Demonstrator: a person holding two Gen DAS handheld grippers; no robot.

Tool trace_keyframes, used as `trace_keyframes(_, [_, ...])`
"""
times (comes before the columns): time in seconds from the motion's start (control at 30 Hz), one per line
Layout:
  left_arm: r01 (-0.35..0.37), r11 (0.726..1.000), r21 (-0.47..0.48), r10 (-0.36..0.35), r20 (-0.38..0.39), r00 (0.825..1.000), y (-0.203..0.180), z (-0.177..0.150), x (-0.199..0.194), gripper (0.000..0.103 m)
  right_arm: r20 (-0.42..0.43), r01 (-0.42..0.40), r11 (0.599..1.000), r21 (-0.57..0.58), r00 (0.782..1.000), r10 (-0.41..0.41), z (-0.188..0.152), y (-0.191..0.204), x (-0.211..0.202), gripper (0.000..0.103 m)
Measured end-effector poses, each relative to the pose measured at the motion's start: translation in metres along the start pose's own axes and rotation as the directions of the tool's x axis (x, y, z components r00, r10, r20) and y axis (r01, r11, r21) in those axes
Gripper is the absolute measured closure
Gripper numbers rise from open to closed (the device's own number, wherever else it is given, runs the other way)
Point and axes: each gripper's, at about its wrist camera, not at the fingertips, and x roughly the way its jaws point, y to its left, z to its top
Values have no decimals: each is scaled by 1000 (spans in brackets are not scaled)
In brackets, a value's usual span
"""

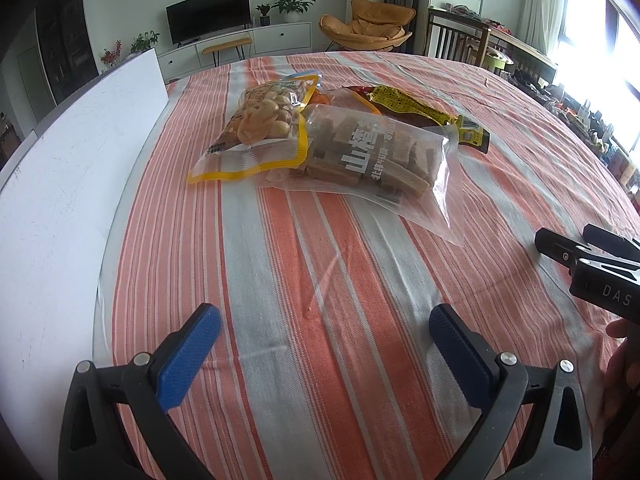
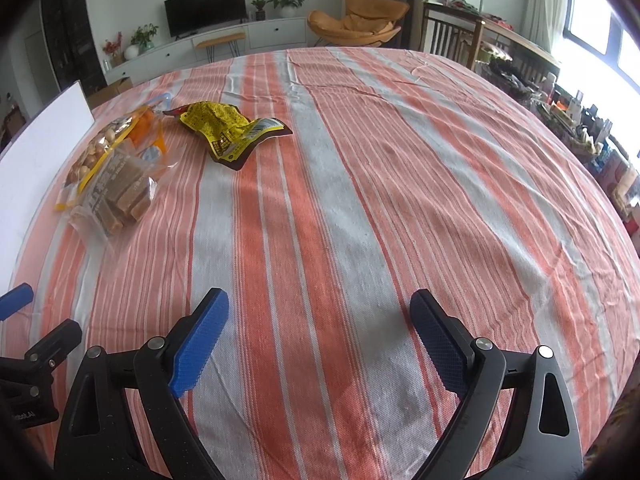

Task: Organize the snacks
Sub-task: 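Grasp the yellow-bordered peanut bag with the left gripper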

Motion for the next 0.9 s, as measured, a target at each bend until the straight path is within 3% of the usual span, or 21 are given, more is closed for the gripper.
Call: trace_keyframes(0.9, [-5,1000,-5,5,-1,1000,0,0,-1,0,0,1,1000,0,1000,-1,0,0,0,9])
